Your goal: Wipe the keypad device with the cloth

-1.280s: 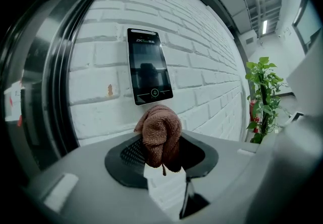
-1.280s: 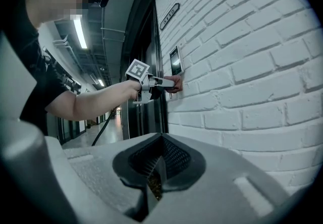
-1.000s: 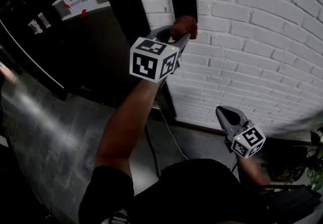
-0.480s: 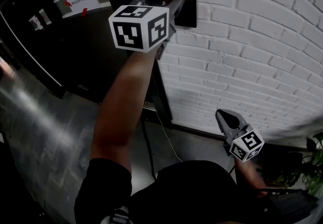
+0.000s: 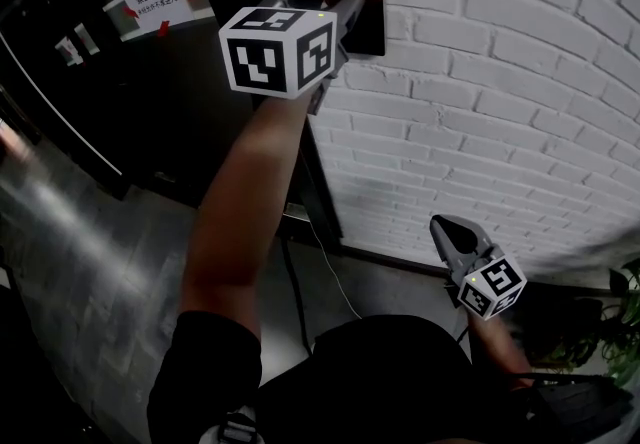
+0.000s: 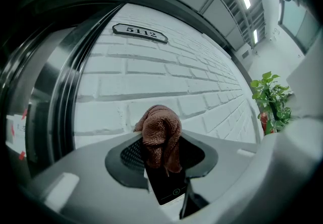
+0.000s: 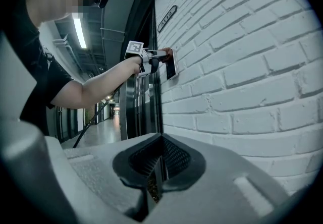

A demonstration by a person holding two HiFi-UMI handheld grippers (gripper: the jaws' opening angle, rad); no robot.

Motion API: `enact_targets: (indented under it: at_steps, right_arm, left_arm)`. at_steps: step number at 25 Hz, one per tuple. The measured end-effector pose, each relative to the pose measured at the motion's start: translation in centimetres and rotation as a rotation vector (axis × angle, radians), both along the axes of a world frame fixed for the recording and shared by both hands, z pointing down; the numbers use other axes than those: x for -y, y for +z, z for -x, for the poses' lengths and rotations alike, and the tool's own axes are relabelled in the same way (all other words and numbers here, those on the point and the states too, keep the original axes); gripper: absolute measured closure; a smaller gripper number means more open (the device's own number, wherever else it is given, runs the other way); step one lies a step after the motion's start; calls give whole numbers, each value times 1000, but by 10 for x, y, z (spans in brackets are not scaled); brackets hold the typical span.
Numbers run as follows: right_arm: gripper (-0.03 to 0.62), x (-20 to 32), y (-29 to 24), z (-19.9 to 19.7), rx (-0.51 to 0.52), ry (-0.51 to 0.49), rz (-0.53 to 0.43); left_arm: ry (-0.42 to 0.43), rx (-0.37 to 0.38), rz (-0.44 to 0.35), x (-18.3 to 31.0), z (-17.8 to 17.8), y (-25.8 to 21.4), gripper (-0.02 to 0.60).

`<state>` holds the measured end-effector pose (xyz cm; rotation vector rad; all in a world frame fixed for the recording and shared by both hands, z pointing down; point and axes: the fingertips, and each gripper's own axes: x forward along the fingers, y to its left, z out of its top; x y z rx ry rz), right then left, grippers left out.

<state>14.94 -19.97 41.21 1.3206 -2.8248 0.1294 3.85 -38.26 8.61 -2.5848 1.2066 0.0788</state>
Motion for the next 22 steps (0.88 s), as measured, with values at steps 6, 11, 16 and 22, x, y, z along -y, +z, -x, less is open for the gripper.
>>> enact_targets:
  at_steps: [6, 11, 16, 22]
  right_arm:
    - [603, 0, 0, 3, 1, -3, -2]
    - [603, 0, 2, 5, 2, -5, 5]
    - [603, 0, 7, 4, 4, -7, 7]
    - [603, 0, 7, 7, -1, -15, 12]
  left_arm:
    - [-4, 18, 0, 0, -1, 4, 420]
    - [-4, 26, 9, 1, -1, 11, 420]
    - [-10, 42, 21, 0, -2, 24, 420]
    - [-20, 53, 37, 0, -2, 44, 420]
